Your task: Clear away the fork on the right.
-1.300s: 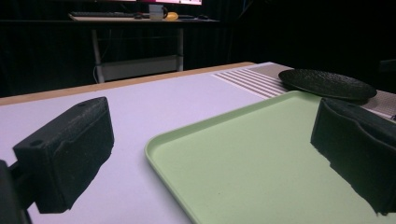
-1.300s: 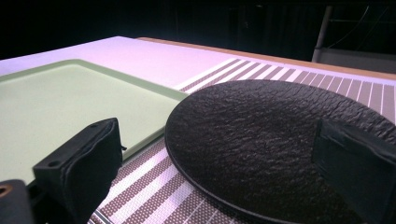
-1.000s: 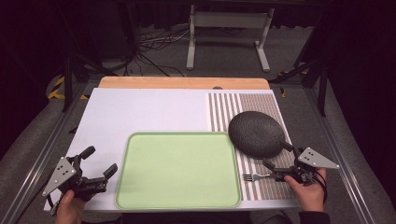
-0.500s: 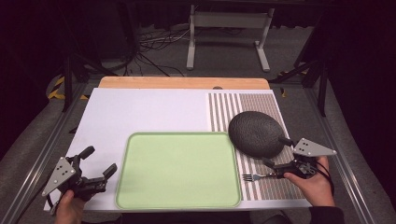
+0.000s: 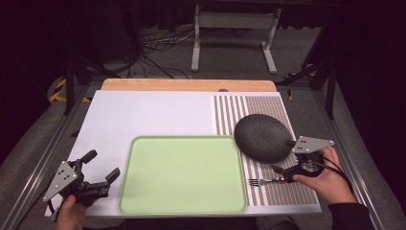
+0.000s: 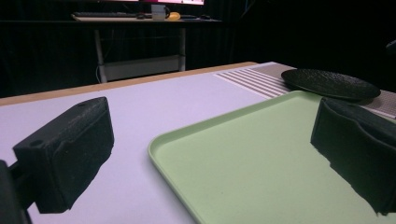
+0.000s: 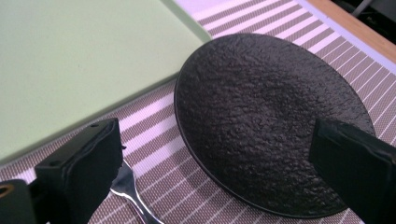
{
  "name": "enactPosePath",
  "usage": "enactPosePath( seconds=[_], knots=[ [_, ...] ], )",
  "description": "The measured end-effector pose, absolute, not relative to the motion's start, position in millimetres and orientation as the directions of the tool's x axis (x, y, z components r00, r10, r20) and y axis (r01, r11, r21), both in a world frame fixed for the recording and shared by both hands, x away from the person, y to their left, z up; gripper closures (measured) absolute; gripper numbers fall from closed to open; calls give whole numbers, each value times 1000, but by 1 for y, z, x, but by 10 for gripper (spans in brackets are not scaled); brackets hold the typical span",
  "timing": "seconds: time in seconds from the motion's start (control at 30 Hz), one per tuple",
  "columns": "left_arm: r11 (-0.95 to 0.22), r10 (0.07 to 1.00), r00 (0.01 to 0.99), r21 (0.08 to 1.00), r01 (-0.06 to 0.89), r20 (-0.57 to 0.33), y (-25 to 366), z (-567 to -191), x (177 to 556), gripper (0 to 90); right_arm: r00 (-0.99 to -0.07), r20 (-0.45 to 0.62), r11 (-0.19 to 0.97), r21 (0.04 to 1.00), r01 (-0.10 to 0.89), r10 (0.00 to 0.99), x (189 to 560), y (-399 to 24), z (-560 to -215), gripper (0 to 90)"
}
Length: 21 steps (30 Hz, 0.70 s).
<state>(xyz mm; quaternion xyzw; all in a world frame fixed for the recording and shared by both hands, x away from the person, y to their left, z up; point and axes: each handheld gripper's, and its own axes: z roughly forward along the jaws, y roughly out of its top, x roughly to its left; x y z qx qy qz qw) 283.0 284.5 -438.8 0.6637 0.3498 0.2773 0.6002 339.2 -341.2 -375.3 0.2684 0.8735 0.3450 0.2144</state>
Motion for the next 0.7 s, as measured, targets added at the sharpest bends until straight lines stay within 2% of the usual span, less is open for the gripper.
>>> enactPosePath(
  seconds=[0.43, 0.7],
  knots=[
    [-33, 798, 600, 991, 132, -53, 285, -439, 283, 1, -833, -174, 712, 626, 318, 526, 350, -337, -372, 82],
    [-31, 800, 598, 991, 130, -54, 285, -438, 282, 0, -899, -105, 774, 557, 302, 426, 355, -332, -373, 181]
  ],
)
